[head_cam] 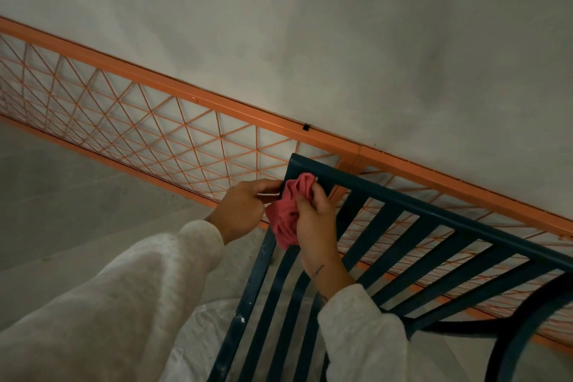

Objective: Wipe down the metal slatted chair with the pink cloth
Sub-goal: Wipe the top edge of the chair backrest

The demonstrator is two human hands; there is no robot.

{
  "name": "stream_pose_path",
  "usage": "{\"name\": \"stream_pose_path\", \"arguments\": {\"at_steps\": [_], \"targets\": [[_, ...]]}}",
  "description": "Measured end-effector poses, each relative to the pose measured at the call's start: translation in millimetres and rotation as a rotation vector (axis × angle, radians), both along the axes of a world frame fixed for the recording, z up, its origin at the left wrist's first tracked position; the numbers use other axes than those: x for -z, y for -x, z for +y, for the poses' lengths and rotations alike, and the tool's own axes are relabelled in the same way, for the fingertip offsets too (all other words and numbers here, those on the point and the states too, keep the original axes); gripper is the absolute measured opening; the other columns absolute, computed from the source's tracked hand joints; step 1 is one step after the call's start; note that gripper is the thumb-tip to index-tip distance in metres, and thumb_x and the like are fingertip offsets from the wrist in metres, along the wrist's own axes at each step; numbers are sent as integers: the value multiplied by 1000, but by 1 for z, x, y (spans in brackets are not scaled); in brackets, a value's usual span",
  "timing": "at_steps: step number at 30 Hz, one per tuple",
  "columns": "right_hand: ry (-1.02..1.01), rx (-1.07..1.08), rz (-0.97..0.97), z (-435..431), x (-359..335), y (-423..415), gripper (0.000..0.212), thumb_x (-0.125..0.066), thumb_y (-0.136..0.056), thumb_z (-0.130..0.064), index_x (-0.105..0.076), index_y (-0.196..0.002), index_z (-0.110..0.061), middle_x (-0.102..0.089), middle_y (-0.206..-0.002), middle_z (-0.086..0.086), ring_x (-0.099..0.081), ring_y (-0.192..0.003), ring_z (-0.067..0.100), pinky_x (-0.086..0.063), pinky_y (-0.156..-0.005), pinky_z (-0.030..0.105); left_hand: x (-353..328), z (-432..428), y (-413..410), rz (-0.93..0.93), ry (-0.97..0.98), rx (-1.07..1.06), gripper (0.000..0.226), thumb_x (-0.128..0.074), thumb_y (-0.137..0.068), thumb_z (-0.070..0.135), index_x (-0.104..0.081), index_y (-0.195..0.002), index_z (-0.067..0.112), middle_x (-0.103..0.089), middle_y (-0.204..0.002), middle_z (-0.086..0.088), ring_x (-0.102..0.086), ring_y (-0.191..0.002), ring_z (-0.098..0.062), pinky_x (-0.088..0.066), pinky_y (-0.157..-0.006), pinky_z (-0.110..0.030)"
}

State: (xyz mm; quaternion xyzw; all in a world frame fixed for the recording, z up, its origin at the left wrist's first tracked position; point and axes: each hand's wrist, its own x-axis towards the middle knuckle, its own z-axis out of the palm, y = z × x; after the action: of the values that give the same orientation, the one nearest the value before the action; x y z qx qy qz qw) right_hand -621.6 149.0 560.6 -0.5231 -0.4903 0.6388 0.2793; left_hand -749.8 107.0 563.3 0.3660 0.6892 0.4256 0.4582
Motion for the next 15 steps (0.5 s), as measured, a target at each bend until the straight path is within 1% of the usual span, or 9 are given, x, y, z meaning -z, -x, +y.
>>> {"name": "stream_pose_path", "arguments": {"at_steps": [2, 4, 6, 8, 9, 11, 12, 14, 15], "targets": [[26, -2, -1, -2, 1, 3, 35, -47, -102, -31, -54, -136, -39, -60, -131, -3, -58, -117, 20, -48, -103, 44, -2, 0, -2, -10, 13, 1, 68, -34, -81, -26, -59, -127, 17, -64, -114, 8, -60, -95, 7, -53, -73, -9], [67, -39, -92, -6, 10, -1, 36, -46, -103, -32, -51, -138, -38, -59, -132, 2, -59, -117, 24, -50, -102, 46, -2, 0, -2, -24, 27, -2, 68, -34, -80, -26, -59, -127, 16, -63, -117, 6, -59, -94, 8, -50, -68, -4], [64, -87, -189, -4, 13, -6, 36, -45, -103, -31, -52, -138, -34, -60, -129, 6, -63, -109, 24, -56, -92, 38, -1, 0, -3, -51, 27, -13, 68, -34, -80, -27, -59, -126, 16, -63, -119, 5, -60, -95, 7, -49, -65, -3], [15, -84, -197, 5, 11, -7, 35, -45, -103, -26, -54, -137, -32, -63, -121, 5, -66, -97, 19, -58, -76, 27, -1, 0, -3, -68, 16, -23, 68, -34, -81, -27, -59, -126, 17, -63, -116, 6, -60, -95, 5, -50, -65, -4], [3, -69, -168, 9, 8, -5, 35, -46, -103, -26, -54, -137, -31, -63, -121, 4, -65, -99, 19, -58, -79, 29, 0, 0, -3, -64, 9, -25, 68, -34, -81, -26, -59, -126, 18, -63, -115, 7, -61, -96, 5, -52, -67, -6], [15, -58, -115, 9, 2, 0, 37, -48, -103, -29, -52, -139, -34, -60, -128, 0, -61, -111, 22, -54, -96, 41, 1, 0, -3, -58, -1, -31, 69, -35, -81, -26, -60, -124, 21, -63, -114, 9, -61, -98, 2, -55, -71, -11], [30, -61, -118, 5, 2, 2, 37, -48, -102, -31, -51, -139, -36, -59, -130, -1, -60, -114, 23, -52, -99, 45, 1, 0, -3, -64, 0, -28, 69, -35, -81, -27, -60, -124, 22, -63, -114, 9, -61, -98, 2, -55, -70, -12], [45, -79, -155, 0, 6, -1, 35, -47, -102, -32, -52, -137, -36, -61, -127, 1, -62, -111, 23, -54, -96, 43, 0, -1, -4, -73, 5, -19, 70, -34, -80, -27, -59, -125, 20, -63, -115, 9, -61, -99, 1, -54, -70, -11], [38, -95, -186, 1, 8, -5, 33, -46, -103, -30, -55, -134, -34, -63, -123, 2, -64, -105, 21, -57, -89, 36, 0, -1, -4, -80, 6, -18, 70, -34, -80, -28, -60, -125, 20, -63, -116, 8, -61, -99, 1, -54, -71, -10]]}}
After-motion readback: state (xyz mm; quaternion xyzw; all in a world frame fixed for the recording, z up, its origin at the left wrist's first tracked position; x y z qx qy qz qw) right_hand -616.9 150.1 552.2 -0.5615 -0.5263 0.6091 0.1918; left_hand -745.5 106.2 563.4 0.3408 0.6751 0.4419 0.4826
